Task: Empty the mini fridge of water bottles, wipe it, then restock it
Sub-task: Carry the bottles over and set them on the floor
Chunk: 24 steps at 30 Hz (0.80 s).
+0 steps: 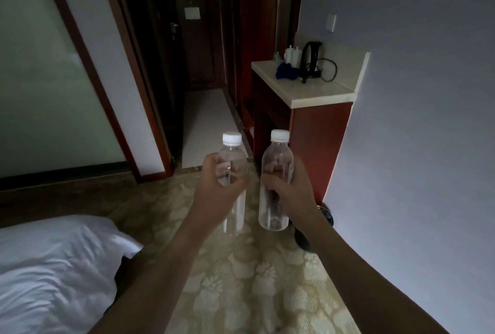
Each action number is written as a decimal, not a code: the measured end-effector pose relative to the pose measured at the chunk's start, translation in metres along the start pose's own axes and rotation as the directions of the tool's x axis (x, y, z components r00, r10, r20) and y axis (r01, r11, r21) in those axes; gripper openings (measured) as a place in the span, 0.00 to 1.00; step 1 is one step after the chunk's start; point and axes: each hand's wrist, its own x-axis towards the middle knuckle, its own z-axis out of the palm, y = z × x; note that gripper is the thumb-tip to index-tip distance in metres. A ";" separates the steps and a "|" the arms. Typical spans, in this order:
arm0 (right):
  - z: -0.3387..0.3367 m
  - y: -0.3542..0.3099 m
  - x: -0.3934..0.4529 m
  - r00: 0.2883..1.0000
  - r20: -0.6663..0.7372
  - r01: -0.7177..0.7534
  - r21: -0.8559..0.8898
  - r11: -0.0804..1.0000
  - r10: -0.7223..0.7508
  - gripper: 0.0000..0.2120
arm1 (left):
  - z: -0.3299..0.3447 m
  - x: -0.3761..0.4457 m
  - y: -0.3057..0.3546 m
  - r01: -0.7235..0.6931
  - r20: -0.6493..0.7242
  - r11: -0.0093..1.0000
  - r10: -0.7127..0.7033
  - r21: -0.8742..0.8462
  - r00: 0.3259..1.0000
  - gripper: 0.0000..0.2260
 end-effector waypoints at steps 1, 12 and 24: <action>0.000 0.002 0.023 1.000 0.017 0.008 0.004 1.000 -0.008 0.21 | 0.005 0.021 -0.003 -0.008 -0.002 1.000 0.008 0.003 1.000 0.16; -0.032 0.090 0.239 0.997 -0.072 -0.038 -0.034 0.999 0.035 0.24 | 0.101 0.238 -0.097 0.005 0.052 1.000 -0.004 -0.026 0.999 0.18; -0.182 0.189 0.394 0.834 -0.524 -0.264 -0.107 0.959 0.171 0.26 | 0.324 0.430 -0.194 0.141 0.605 0.985 -0.050 -0.103 0.794 0.24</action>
